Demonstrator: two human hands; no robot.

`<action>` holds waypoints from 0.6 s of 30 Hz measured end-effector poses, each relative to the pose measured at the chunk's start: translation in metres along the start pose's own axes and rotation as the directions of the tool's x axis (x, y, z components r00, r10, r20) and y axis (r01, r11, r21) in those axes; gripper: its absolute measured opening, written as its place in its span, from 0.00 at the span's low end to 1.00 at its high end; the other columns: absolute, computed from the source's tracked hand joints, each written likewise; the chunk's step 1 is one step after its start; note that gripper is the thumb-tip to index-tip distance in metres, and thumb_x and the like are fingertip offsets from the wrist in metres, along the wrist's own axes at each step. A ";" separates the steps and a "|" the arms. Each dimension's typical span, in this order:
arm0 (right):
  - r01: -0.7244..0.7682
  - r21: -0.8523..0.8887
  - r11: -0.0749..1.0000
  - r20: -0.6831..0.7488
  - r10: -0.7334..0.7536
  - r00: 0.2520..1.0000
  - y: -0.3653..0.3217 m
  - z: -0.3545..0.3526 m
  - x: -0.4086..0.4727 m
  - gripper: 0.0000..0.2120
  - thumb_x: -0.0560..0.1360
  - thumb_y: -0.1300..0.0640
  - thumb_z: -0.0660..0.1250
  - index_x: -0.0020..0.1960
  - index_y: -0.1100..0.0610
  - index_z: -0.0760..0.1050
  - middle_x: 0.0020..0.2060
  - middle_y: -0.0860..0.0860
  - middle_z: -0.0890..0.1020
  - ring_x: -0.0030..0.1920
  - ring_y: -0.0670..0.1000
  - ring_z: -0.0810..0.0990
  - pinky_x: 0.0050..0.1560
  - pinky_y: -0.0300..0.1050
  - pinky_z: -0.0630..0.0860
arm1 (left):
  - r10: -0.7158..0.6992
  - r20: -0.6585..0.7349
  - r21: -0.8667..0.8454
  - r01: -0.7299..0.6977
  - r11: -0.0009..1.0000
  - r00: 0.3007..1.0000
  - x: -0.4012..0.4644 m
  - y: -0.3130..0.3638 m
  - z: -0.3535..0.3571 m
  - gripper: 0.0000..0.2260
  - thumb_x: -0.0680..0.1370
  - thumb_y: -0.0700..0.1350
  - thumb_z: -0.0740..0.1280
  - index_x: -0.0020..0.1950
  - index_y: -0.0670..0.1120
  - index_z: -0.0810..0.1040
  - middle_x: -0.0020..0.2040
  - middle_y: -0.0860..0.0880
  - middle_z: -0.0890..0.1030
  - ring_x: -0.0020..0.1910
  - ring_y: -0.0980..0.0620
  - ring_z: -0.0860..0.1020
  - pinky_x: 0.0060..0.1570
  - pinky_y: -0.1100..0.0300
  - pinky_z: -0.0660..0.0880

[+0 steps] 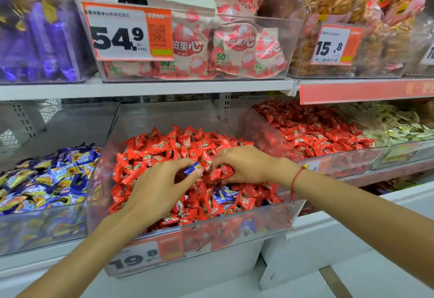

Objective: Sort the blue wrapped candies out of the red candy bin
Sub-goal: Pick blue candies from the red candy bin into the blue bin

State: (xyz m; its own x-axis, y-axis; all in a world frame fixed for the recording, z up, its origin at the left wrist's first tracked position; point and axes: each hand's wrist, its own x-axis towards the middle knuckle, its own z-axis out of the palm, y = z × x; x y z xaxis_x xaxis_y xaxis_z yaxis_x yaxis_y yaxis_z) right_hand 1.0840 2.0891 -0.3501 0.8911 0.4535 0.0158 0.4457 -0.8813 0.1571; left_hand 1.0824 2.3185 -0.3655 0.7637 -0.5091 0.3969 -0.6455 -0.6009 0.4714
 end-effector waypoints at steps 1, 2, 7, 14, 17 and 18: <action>-0.087 -0.004 0.996 -0.037 0.087 0.996 0.004 -0.007 -0.001 0.15 0.74 0.52 0.68 0.61 0.46 0.75 0.59 0.48 0.77 0.60 0.52 0.76 0.50 0.49 0.73 | 0.032 0.011 -0.036 -0.032 0.999 0.999 0.001 -0.001 0.000 0.13 0.77 0.64 0.59 0.47 0.58 0.78 0.32 0.54 0.78 0.30 0.56 0.72 0.33 0.59 0.68; -0.120 0.001 0.993 -0.065 0.120 0.991 0.011 -0.010 -0.003 0.15 0.73 0.55 0.67 0.60 0.46 0.76 0.59 0.48 0.76 0.61 0.52 0.75 0.50 0.49 0.74 | 0.077 0.063 -0.052 -0.074 0.996 0.995 0.003 0.003 0.000 0.16 0.77 0.67 0.58 0.50 0.60 0.79 0.37 0.57 0.81 0.34 0.60 0.75 0.37 0.59 0.72; -0.116 -0.020 0.993 0.052 0.117 0.992 0.028 -0.026 -0.024 0.24 0.68 0.54 0.74 0.63 0.43 0.75 0.64 0.48 0.74 0.64 0.52 0.70 0.59 0.50 0.71 | 0.251 0.456 0.022 -0.293 0.956 0.854 0.015 0.012 0.013 0.23 0.77 0.67 0.52 0.53 0.53 0.78 0.53 0.57 0.79 0.56 0.59 0.73 0.56 0.54 0.72; -0.123 0.405 0.906 0.408 -0.058 0.911 -0.013 -0.039 -0.041 0.11 0.68 0.58 0.76 0.50 0.53 0.83 0.38 0.47 0.82 0.33 0.40 0.76 0.36 0.33 0.71 | 0.122 0.463 0.322 -0.295 0.899 0.878 0.023 0.005 0.011 0.21 0.80 0.61 0.58 0.65 0.51 0.76 0.64 0.52 0.73 0.63 0.53 0.71 0.61 0.60 0.66; -0.036 0.141 0.989 0.478 -0.037 0.878 -0.026 -0.013 -0.030 0.09 0.71 0.56 0.71 0.51 0.51 0.80 0.37 0.45 0.77 0.37 0.49 0.74 0.36 0.40 0.67 | 0.114 0.456 0.306 -0.276 0.911 0.883 0.023 0.003 0.009 0.18 0.80 0.60 0.59 0.57 0.50 0.78 0.59 0.53 0.75 0.59 0.53 0.72 0.59 0.58 0.67; -0.001 0.069 0.998 0.453 -0.030 0.891 -0.029 -0.008 -0.025 0.08 0.72 0.54 0.71 0.51 0.52 0.79 0.37 0.46 0.76 0.38 0.52 0.73 0.37 0.41 0.65 | 0.126 0.450 0.286 -0.276 0.918 0.884 0.023 0.003 0.008 0.16 0.80 0.60 0.59 0.49 0.50 0.78 0.53 0.53 0.77 0.55 0.52 0.73 0.56 0.57 0.69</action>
State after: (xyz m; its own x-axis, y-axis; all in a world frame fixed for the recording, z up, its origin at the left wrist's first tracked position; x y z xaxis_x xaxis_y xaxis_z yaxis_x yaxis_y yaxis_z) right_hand 1.0479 2.1043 -0.3469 0.8192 0.3708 -0.4376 0.4497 -0.8888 0.0886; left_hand 1.0982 2.3005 -0.3614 0.5932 -0.8031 0.0565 -0.8038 -0.5868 0.0976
